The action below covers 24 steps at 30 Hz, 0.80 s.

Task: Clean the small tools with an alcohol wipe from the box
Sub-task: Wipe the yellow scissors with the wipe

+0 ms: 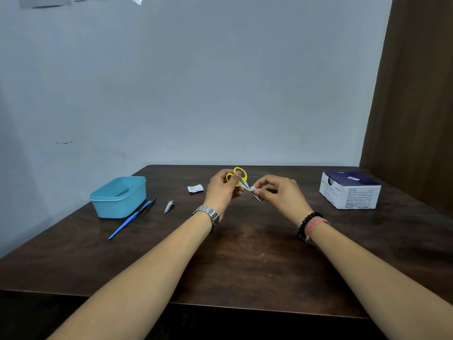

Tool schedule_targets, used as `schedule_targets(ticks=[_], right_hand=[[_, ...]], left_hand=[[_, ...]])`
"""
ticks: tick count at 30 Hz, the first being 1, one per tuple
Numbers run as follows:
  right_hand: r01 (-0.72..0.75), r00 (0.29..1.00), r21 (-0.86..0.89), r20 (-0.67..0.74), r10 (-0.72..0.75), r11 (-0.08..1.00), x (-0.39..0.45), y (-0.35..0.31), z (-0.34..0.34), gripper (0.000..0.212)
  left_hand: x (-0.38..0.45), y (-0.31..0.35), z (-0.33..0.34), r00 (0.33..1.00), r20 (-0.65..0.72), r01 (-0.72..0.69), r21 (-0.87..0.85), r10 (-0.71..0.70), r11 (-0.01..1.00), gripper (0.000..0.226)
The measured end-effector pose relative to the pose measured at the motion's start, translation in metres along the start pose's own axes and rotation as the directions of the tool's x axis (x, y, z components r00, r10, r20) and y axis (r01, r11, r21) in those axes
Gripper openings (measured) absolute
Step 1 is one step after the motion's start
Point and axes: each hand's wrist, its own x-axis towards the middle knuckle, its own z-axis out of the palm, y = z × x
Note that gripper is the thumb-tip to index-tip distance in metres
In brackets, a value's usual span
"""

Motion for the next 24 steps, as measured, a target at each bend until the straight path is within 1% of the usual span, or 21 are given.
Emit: schedule_targets(ticks=[2, 4, 7, 10, 12, 14, 16, 19, 21, 24], right_hand=[[0.0, 1.0, 0.021, -0.016, 0.0, 1.0, -0.001, -0.002, 0.0, 0.002], [-0.008, 0.998, 0.034, -0.064, 0.01, 0.999, 0.0, -0.003, -0.001, 0.003], [-0.045, 0.988, 0.058, -0.146, 0.053, 0.997, 0.002, 0.0, -0.003, 0.006], [-0.073, 0.974, 0.118, -0.207, 0.097, 0.99, 0.004, 0.003, -0.005, 0.005], [-0.083, 0.97, 0.173, -0.211, 0.119, 0.981, 0.006, 0.004, -0.006, 0.008], [-0.099, 0.972, 0.245, -0.185, 0.147, 0.965, 0.008, 0.006, -0.007, 0.01], [-0.13, 0.973, 0.329, -0.138, 0.183, 0.935, 0.008, 0.007, -0.006, 0.008], [-0.189, 0.969, 0.433, -0.063, 0.239, 0.881, 0.007, 0.008, -0.002, 0.004], [-0.188, 0.968, 0.452, -0.063, 0.241, 0.872, 0.007, 0.007, -0.001, 0.003], [-0.158, 0.965, 0.47, -0.112, 0.236, 0.869, 0.008, 0.006, -0.005, 0.007]], left_hand=[[-0.002, -0.002, 0.003, 0.999, 0.039, 0.012, 0.014, -0.012, 1.0, 0.015], [-0.006, -0.003, 0.007, 0.994, 0.112, 0.006, 0.032, -0.01, 0.999, 0.012], [-0.01, -0.002, 0.01, 0.982, 0.187, -0.015, 0.037, 0.008, 0.999, 0.015], [-0.012, -0.001, 0.009, 0.966, 0.256, -0.045, 0.052, 0.03, 0.998, 0.015], [-0.014, -0.001, 0.009, 0.955, 0.294, -0.063, 0.069, 0.04, 0.996, 0.015], [-0.014, 0.0, 0.01, 0.953, 0.299, -0.073, 0.075, 0.047, 0.995, 0.021], [-0.013, 0.001, 0.009, 0.965, 0.259, -0.07, 0.059, 0.053, 0.996, 0.026], [-0.011, 0.003, 0.006, 0.98, 0.19, -0.072, 0.031, 0.065, 0.997, 0.02], [-0.01, 0.003, 0.005, 0.978, 0.195, -0.087, 0.051, 0.076, 0.995, 0.017], [-0.012, 0.001, 0.006, 0.96, 0.263, -0.126, 0.101, 0.096, 0.987, 0.015]])
